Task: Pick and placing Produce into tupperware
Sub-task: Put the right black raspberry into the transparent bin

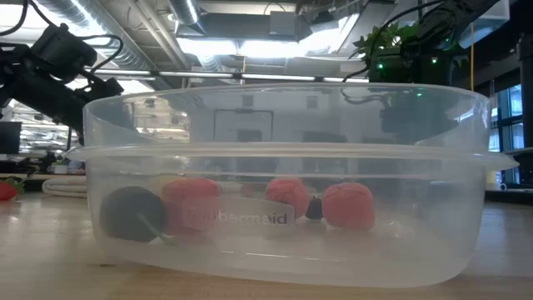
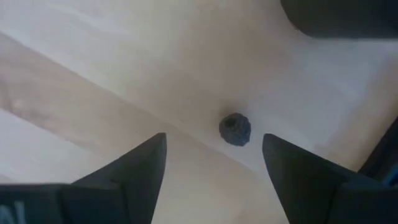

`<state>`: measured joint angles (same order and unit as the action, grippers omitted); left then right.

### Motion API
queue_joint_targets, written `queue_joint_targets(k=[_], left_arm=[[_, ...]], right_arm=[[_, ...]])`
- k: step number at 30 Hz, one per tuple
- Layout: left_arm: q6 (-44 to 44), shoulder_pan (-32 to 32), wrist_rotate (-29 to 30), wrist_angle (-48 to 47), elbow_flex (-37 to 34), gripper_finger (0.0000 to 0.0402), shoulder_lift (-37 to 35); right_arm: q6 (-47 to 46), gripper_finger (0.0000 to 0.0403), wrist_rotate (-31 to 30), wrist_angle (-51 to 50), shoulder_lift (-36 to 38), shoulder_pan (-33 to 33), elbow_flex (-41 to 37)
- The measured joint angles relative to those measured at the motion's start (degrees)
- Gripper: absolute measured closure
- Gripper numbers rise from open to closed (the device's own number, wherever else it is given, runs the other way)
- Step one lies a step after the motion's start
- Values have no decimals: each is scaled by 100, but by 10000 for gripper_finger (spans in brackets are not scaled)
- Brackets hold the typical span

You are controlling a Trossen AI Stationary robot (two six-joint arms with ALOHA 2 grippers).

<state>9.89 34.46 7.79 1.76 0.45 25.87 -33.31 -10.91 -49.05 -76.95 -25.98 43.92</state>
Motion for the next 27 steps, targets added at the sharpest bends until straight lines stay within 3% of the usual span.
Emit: queue_joint_targets(k=[6,19,27], left_arm=[[0,1,0,-2,-2,151,0],[0,2,0,-2,-2,151,0],[0,1,0,-1,-1,151,0]], right_arm=[[-359,135,-25,8,0,-146,0],[370,135,-19,107,0,-356,-18],[381,135,-3,582,0,-525,-646]])
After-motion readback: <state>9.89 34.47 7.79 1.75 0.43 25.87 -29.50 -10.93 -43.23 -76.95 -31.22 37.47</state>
